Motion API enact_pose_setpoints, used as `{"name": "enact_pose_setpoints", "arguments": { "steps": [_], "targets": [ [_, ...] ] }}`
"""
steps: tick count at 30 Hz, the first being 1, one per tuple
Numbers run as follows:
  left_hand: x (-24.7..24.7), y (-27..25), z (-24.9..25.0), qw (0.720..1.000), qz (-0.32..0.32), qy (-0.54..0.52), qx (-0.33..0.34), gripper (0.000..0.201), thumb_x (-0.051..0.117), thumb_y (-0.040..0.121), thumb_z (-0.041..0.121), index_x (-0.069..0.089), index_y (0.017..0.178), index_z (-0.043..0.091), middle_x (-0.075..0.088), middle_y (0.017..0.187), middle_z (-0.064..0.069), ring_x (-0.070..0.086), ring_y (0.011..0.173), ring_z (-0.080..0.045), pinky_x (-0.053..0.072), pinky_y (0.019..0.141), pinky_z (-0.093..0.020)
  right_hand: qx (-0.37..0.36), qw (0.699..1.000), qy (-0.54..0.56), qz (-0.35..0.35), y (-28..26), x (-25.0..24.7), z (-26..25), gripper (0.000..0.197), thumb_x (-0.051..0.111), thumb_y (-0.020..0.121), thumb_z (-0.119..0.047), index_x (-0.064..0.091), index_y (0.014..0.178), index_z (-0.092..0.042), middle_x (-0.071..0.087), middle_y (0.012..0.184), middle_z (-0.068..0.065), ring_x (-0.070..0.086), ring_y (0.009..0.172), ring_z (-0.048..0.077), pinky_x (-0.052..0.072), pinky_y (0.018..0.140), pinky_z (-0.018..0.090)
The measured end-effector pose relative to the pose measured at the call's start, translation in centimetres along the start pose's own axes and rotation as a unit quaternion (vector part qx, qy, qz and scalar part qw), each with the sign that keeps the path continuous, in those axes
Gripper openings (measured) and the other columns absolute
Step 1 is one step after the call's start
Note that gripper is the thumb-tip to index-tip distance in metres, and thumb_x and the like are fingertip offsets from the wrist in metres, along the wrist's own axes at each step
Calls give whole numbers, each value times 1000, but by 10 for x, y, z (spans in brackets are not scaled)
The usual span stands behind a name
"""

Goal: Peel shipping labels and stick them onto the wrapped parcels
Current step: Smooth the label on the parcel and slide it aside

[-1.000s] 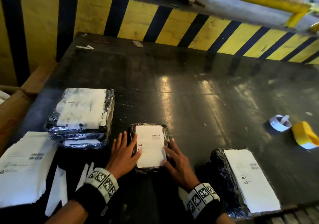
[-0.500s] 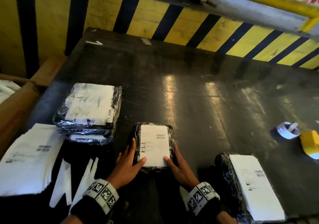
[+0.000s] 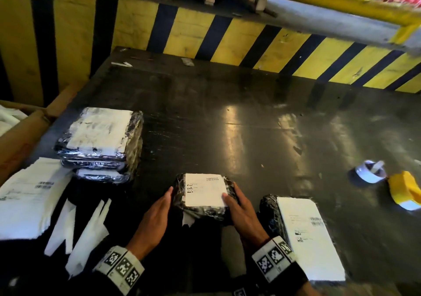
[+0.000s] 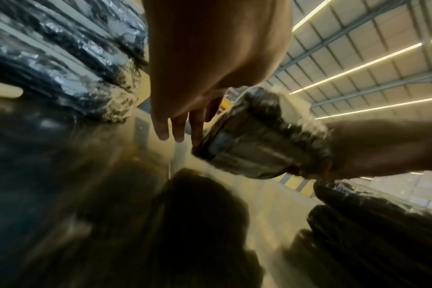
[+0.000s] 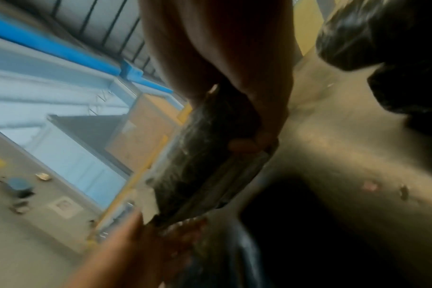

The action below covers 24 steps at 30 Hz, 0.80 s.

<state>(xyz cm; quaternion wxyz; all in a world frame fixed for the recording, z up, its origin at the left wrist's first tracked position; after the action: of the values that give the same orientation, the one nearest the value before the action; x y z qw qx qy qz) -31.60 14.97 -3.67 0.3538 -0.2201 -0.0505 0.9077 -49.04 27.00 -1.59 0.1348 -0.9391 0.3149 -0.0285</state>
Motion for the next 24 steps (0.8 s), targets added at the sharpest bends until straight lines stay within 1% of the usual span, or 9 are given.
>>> {"name": "enact_pose_setpoints", "arguments": {
  "steps": [2, 4, 6, 7, 10, 13, 17, 19, 24],
  "targets": [
    [17, -4, -12, 988, -33, 148, -18, 59, 11, 96, 51, 31, 143, 21, 27, 153, -5, 19, 143, -18, 16, 116, -31, -8, 1000, 0, -6, -11, -17, -11, 35, 49, 95, -14, 53, 125, -31, 66, 117, -8, 62, 110, 12, 45, 102, 40],
    [41, -6, -29, 930, -84, 359, -7, 83, 5, 76, 54, 35, 143, 14, 29, 152, -14, 21, 141, -38, 27, 111, -51, -24, 1000, -6, -13, -27, -40, -26, 42, 51, 95, -19, 46, 135, -29, 63, 123, -9, 60, 113, 9, 42, 105, 40],
    [68, -15, -27, 879, -126, 460, -22, 65, 22, 79, 43, 62, 122, 14, 51, 135, -22, 42, 126, -49, 46, 86, -65, -47, 998, -12, -28, -45, -67, -40, 46, 52, 94, -23, 41, 138, -31, 62, 126, -10, 58, 115, 8, 41, 105, 38],
    [83, -17, -26, 860, -96, 501, 4, 52, 28, 86, 37, 62, 121, 20, 49, 137, -22, 40, 128, -49, 44, 88, -66, -59, 998, -7, -38, -54, -80, -47, 46, 51, 95, -22, 41, 139, -31, 62, 126, -10, 58, 116, 8, 41, 104, 37],
    [134, -29, -31, 859, -89, 503, -26, 55, 9, 96, 42, 24, 147, 28, 7, 158, -11, -2, 145, -36, 12, 113, -56, -84, 996, 14, -32, -82, -132, -58, 49, 51, 95, -18, 38, 141, -27, 60, 128, -10, 56, 119, 8, 40, 106, 38],
    [169, -42, -28, 870, -78, 484, -45, 91, -20, 76, 67, 13, 149, 25, -6, 159, -7, -9, 145, -28, 3, 115, -49, -101, 995, -7, -16, -100, -176, -58, 53, 50, 95, -17, 32, 144, -24, 57, 125, -18, 57, 112, -4, 47, 99, 24],
    [196, -61, -22, 889, -57, 450, -51, 66, 17, 95, 56, 5, 150, 22, -10, 159, -5, -13, 145, -23, -1, 117, -45, -93, 995, -26, 18, -116, -217, -38, 57, 54, 93, -26, 30, 145, -28, 48, 139, -9, 50, 123, 7, 38, 109, 41],
    [204, -68, -20, 890, -59, 450, -50, 65, 21, 96, 54, 3, 150, 21, -11, 158, -5, -14, 145, -22, -2, 117, -44, -87, 996, -18, 25, -116, -231, -23, 59, 55, 92, -28, 30, 145, -30, 48, 140, -6, 50, 125, 12, 38, 109, 45],
    [211, -80, -26, 891, -73, 445, -56, 67, 23, 96, 53, -2, 150, 21, -15, 158, -3, -16, 144, -20, -4, 117, -44, -128, 974, -181, 38, -116, -236, -1, 58, 47, 94, -39, 21, 145, -35, 48, 139, -3, 43, 128, 14, 34, 109, 35]
  ]
}}
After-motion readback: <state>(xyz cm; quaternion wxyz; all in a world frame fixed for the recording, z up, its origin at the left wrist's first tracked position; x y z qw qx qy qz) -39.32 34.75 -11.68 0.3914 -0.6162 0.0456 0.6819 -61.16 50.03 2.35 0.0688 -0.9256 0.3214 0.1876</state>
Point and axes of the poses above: each hand's wrist, its own y-axis towards the middle knuckle, its own x-axis out of the palm, z = x × y, the point moved 4 cm from there along y, towards the middle knuckle
